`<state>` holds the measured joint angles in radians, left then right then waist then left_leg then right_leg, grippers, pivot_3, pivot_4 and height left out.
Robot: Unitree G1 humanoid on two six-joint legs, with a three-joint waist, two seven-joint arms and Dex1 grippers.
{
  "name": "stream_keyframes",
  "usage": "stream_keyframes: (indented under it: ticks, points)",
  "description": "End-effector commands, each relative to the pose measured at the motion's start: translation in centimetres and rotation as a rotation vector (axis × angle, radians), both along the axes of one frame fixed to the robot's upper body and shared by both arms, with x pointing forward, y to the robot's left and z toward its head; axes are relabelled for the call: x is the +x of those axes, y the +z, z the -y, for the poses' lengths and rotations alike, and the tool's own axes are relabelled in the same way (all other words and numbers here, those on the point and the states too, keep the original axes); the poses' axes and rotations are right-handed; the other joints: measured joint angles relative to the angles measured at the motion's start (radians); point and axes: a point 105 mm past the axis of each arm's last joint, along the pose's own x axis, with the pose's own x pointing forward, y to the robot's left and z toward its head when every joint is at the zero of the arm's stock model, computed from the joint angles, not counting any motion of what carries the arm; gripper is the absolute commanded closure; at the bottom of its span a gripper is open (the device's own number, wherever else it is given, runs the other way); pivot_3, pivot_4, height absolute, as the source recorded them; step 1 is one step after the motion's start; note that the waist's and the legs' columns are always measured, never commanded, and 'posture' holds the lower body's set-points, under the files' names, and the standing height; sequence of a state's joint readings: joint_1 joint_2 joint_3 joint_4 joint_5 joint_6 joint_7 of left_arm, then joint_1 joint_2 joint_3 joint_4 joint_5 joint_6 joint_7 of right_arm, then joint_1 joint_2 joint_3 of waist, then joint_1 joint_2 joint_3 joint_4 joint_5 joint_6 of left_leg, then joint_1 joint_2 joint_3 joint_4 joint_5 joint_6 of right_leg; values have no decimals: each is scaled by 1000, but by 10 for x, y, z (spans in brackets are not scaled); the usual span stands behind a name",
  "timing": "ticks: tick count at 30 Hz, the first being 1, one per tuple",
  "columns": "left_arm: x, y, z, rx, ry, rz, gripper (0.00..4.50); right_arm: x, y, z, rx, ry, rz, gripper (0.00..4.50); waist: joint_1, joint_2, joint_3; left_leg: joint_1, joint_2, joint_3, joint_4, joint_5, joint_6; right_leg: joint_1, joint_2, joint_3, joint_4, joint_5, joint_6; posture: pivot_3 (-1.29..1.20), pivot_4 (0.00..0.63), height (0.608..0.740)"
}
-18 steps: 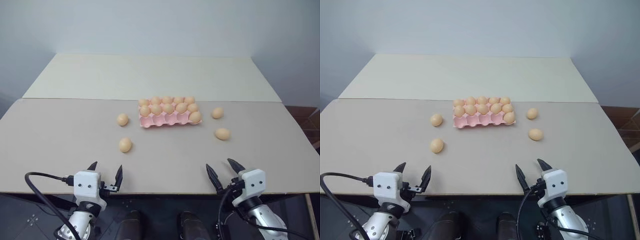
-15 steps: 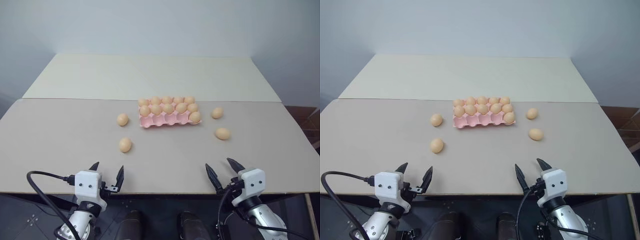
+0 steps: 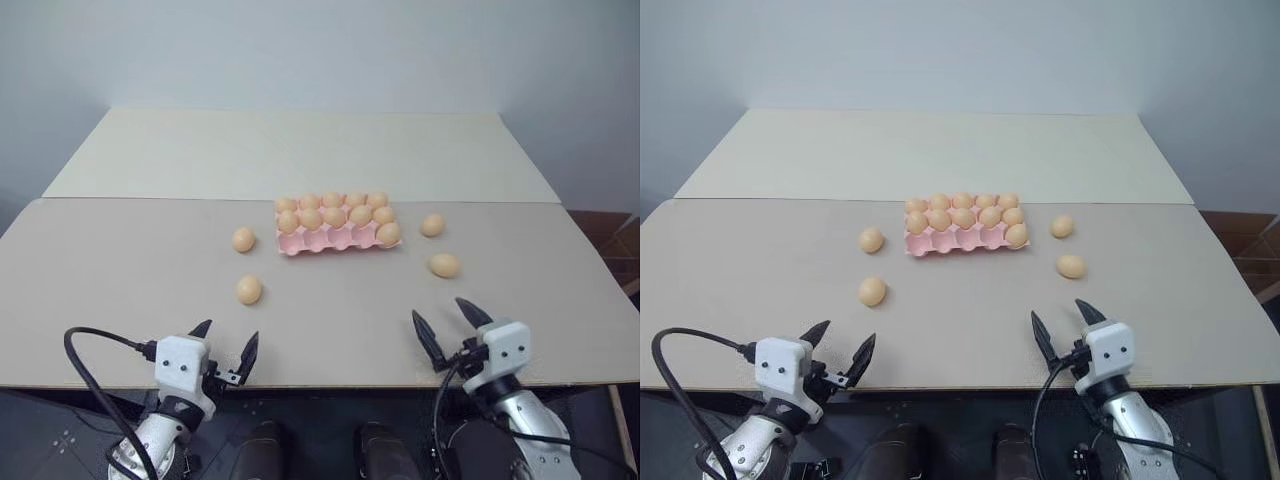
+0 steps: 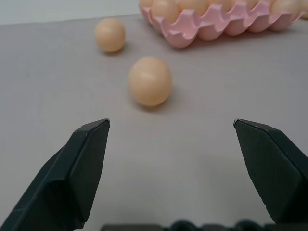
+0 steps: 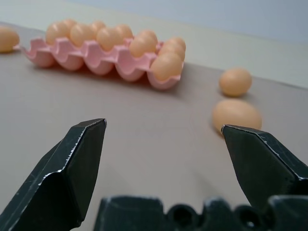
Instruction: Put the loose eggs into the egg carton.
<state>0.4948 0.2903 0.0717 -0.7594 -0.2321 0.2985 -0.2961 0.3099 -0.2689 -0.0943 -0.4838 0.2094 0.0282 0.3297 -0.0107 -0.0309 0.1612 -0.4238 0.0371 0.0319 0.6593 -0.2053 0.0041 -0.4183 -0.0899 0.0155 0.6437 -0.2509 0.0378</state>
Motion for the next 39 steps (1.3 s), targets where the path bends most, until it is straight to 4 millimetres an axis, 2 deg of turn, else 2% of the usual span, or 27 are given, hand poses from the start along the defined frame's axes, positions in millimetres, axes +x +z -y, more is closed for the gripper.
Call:
stream_keyframes:
  ticks: [1,6,8,13,17,21,28,39]
  points:
    - [8,27,5,-15,-51,84,18,12,17,9,-13,-31,24,0,1,0,0,0,0,0,0,0,0,0,0,0,0,0,0,0,150,740]
    - [24,39,18,0,-196,87,18,30,24,16,-68,-12,-34,0,2,1,-1,1,-2,0,1,0,1,3,1,1,1,8,0,0,150,740]
    - [24,42,29,37,-321,61,18,34,28,24,-116,13,-79,0,2,1,-1,2,-2,0,1,0,1,4,1,0,1,8,1,0,150,740]
    - [20,40,41,138,-489,16,18,36,32,29,-287,84,-135,0,1,1,-1,2,-2,0,1,0,1,4,1,0,1,8,1,0,150,740]
    - [18,40,52,253,-624,22,18,47,37,37,-389,86,-180,0,-1,1,-1,3,-2,0,1,0,1,5,1,1,1,7,0,0,150,740]
    - [24,41,57,307,-662,53,18,61,42,42,-441,96,-221,0,0,0,0,6,-2,0,1,0,1,9,1,0,-1,6,-2,0,150,740]
    - [29,39,65,323,-704,77,18,90,35,51,-489,100,-336,0,-1,0,0,6,-2,0,1,0,1,10,1,0,-2,9,2,0,150,740]
    - [29,37,68,334,-735,71,18,111,24,52,-584,170,-411,0,-1,0,0,6,-2,0,1,0,1,10,1,0,-2,9,2,0,150,740]
